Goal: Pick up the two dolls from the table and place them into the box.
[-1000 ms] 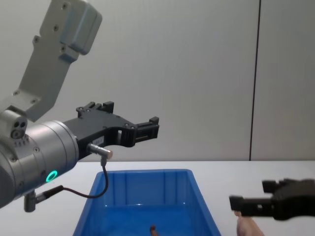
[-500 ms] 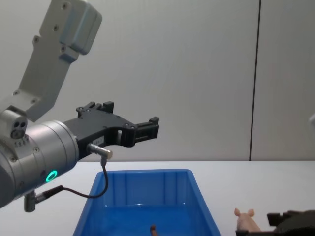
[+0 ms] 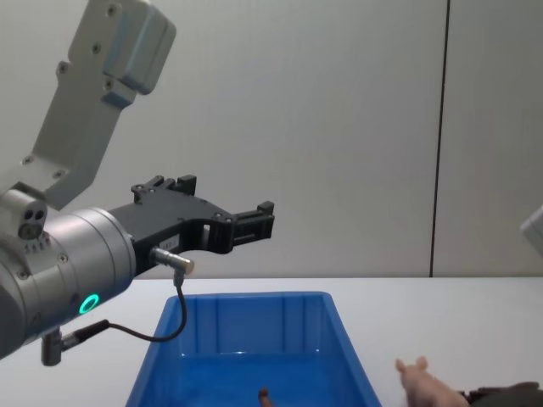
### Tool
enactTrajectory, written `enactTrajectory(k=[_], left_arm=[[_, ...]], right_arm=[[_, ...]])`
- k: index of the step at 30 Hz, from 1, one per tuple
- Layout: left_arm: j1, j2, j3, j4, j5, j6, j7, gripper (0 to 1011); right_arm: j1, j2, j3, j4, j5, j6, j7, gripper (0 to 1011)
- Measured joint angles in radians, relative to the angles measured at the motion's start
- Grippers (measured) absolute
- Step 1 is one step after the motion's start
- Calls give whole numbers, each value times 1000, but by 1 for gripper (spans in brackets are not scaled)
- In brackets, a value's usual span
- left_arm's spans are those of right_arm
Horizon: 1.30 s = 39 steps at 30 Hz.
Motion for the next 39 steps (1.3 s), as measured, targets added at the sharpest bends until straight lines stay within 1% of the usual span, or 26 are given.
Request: enactTrajectory(k=[1, 2, 4, 5, 7, 12, 16, 21, 25, 31, 33, 34, 39], left_arm=[[0, 0, 0, 0, 0, 0, 0, 1001], [0, 0, 0, 0, 0, 0, 0, 1001], [0, 0, 0, 0, 0, 0, 0, 1001], [0, 0, 0, 0, 0, 0, 0, 1001], [0, 0, 0, 0, 0, 0, 0, 1001], [0, 0, 0, 0, 0, 0, 0, 1001], [0, 0, 0, 0, 0, 0, 0, 1001], [0, 0, 0, 0, 0, 0, 0, 1001], [0, 0, 0, 0, 0, 0, 0, 1001], [0, 0, 0, 0, 0, 0, 0, 1001], [0, 0, 0, 0, 0, 0, 0, 1001], [0, 0, 0, 0, 0, 0, 0, 1001], [0, 0, 0, 0, 0, 0, 0, 1001]], right_arm=[[0, -1, 0, 2, 1, 0, -2, 544], [1, -1, -1, 3, 3, 0, -3, 485], [1, -3, -1, 5, 6, 0, -10, 444], [1, -3, -1, 6, 8, -2, -16, 396], [0, -4, -2, 6, 9, -6, -21, 380], [-4, -3, -1, -1, 11, -27, -42, 380], [-11, 1, 1, -22, 13, -59, -59, 380], [-16, 6, 4, -50, 15, -90, -61, 380], [-16, 9, 5, -84, 20, -114, -43, 380], [0, 4, 3, -115, 22, -118, -6, 380], [17, -6, -1, -122, 22, -108, 19, 380], [17, -6, -1, -122, 22, -108, 19, 380], [57, -31, -15, -119, 17, -68, 57, 380]])
